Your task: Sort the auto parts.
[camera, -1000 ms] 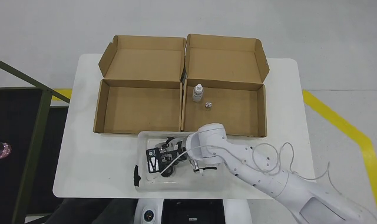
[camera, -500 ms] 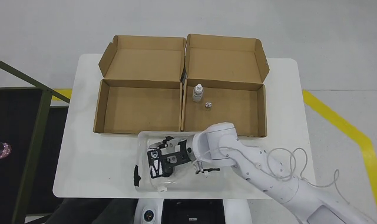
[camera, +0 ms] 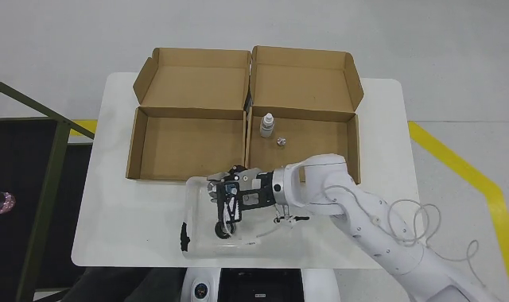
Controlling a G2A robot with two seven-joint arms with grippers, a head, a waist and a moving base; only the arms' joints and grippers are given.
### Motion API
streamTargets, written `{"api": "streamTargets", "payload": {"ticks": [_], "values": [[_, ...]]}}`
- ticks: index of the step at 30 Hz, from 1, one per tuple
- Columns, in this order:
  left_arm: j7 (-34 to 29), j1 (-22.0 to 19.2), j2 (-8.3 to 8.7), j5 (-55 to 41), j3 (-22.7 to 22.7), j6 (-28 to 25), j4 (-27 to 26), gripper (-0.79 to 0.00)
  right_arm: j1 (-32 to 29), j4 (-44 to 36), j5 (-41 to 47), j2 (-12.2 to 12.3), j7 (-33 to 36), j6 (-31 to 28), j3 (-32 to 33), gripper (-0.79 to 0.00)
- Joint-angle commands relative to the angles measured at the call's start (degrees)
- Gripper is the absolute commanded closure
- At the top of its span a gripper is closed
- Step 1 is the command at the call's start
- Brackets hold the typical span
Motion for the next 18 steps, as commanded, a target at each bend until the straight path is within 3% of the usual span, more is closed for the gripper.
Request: {"api": "streamTargets", "payload": {"ticks": [1,10,18], "values": [[0.0,0.0,0.00,0.0,0.0,0.0,0.0,-0.785,-0.1,0.0,0.1,0.2,-0.7,0.0,1.0,0.000],[0.0,0.0,0.00,0.0,0.0,0.0,0.0,-0.785,0.6,1.6,1.0,0.5,-3.6,0.3,3.9,0.000],[0.0,0.0,0.00,0.0,0.0,0.0,0.0,-0.785,3.8,5.9,1.3,-0.5,-4.8,2.2,2.0,0.000]]}}
